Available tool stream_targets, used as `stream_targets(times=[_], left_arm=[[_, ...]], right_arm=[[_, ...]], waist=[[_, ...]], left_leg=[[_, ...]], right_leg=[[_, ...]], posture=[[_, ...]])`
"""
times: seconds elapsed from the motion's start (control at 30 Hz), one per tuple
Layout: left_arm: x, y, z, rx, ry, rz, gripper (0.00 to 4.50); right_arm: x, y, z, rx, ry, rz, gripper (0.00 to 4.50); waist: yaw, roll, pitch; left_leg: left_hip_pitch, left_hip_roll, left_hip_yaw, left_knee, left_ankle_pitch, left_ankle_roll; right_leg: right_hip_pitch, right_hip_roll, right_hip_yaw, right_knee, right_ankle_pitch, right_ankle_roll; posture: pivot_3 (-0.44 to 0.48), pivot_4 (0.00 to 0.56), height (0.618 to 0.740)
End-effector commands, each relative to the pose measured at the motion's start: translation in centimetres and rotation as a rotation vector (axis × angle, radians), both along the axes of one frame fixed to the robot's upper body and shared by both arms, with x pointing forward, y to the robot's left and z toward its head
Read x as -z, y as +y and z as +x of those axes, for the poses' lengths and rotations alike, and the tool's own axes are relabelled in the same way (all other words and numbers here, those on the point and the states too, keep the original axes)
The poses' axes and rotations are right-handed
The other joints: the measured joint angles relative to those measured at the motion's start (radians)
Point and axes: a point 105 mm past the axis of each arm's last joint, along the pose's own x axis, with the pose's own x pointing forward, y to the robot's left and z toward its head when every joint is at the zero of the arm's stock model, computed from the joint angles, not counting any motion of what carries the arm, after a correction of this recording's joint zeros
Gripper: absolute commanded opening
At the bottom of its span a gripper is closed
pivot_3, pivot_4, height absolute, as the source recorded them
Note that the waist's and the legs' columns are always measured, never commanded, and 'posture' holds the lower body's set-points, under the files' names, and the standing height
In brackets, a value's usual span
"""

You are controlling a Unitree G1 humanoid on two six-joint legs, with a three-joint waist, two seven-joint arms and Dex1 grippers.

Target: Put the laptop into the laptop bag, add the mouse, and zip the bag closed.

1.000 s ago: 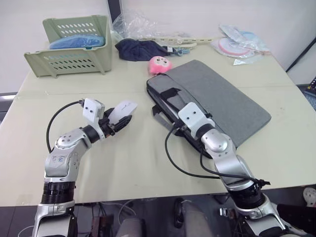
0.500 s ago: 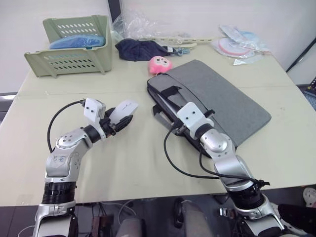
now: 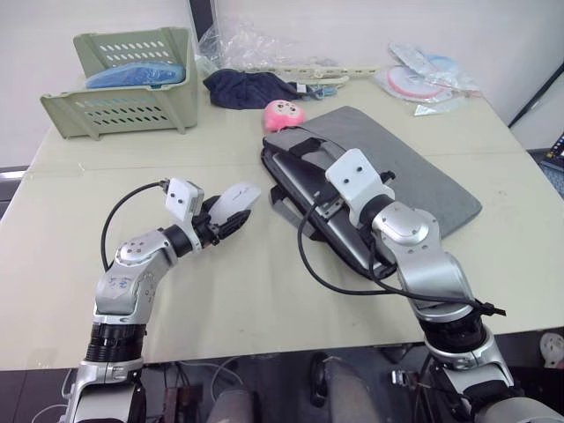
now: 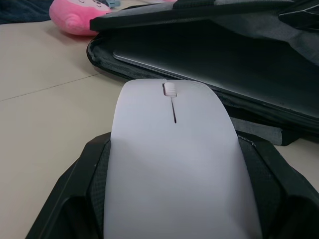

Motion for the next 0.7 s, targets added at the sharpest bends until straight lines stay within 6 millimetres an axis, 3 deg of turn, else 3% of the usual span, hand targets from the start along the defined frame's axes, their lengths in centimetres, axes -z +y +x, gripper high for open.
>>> stream_targets(times=[0.03, 0.37, 0.47, 0.7], left_arm=[[-1.3, -1.4, 0.3, 0.039, -0.060, -0.009, 2.84], [-1.3, -3.9, 0.9, 0.104, -0.076, -0.021, 2.84], [-1.4, -4.3, 1.1, 0.115, -0.083, -0.022, 2.84], [-2.3, -7.3, 2.4, 0.201, -0.127, -0.014, 2.84]], right_arm=[[-3.9, -0.2, -0.4, -0.027, -0.062, 0.038, 0.02], [-7.5, -0.2, -0.1, -0.050, -0.052, 0.082, 0.02], [-7.7, -0.1, -0.3, -0.057, -0.051, 0.077, 0.02], [-7.8, 0.5, -0.6, -0.078, -0.048, 0.074, 0.02]], waist=[[0.000, 0.000, 0.000], [-0.002, 0.001, 0.001], [-0.002, 0.001, 0.001], [-0.001, 0.001, 0.001]], left_leg=[[0.000, 0.000, 0.000, 0.000, 0.000, 0.000], [0.000, 0.000, 0.000, 0.000, 0.000, 0.000], [0.000, 0.000, 0.000, 0.000, 0.000, 0.000], [0.000, -0.001, 0.000, 0.001, 0.000, 0.000]], right_leg=[[0.000, 0.000, 0.000, 0.000, 0.000, 0.000], [0.000, 0.000, -0.001, 0.000, 0.000, 0.000], [0.000, 0.000, -0.001, 0.000, 0.000, 0.000], [0.000, 0.000, -0.001, 0.000, 0.000, 0.000]], posture=[[0.000, 0.150, 0.740], [0.000, 0.150, 0.740], [0.000, 0.150, 0.740], [0.000, 0.150, 0.740]])
